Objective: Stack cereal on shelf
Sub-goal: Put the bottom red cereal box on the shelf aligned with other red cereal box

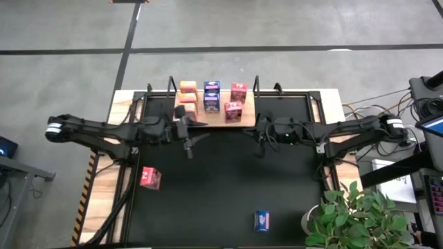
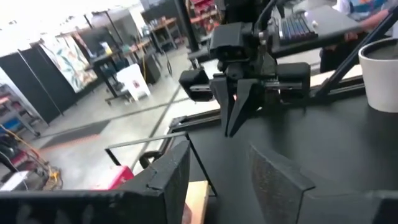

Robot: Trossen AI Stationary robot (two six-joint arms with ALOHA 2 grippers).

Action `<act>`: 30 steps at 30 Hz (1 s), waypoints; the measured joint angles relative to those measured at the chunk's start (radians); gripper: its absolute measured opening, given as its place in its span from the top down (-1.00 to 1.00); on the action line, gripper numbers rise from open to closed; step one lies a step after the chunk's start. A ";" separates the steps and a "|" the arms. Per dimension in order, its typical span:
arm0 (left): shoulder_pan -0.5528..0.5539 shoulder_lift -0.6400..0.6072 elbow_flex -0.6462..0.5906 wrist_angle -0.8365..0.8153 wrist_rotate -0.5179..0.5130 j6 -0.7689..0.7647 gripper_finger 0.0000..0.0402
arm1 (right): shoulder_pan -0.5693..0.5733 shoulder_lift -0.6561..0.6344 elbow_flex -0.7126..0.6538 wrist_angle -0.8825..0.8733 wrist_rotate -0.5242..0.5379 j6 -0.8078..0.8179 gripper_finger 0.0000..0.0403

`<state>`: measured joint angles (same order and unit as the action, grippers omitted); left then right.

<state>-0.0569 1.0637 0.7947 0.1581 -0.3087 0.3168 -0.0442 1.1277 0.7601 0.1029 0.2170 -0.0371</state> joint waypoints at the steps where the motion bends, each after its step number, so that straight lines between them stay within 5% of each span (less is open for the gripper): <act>1: 0.001 -0.023 -0.023 0.011 0.000 0.007 0.30 | -0.010 0.024 0.022 0.002 -0.011 -0.005 0.95; 18: 0.001 -0.224 -0.189 0.055 0.000 0.023 0.34 | -0.234 0.407 0.462 -0.205 -0.015 -0.116 0.95; 30: 0.001 -0.248 -0.190 0.018 0.000 0.030 0.34 | -0.303 0.496 0.531 -0.308 -0.004 -0.135 0.95</act>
<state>-0.0555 0.8159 0.6042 0.1762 -0.3084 0.3470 -0.3474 1.6238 1.2914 -0.2053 0.2129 -0.1721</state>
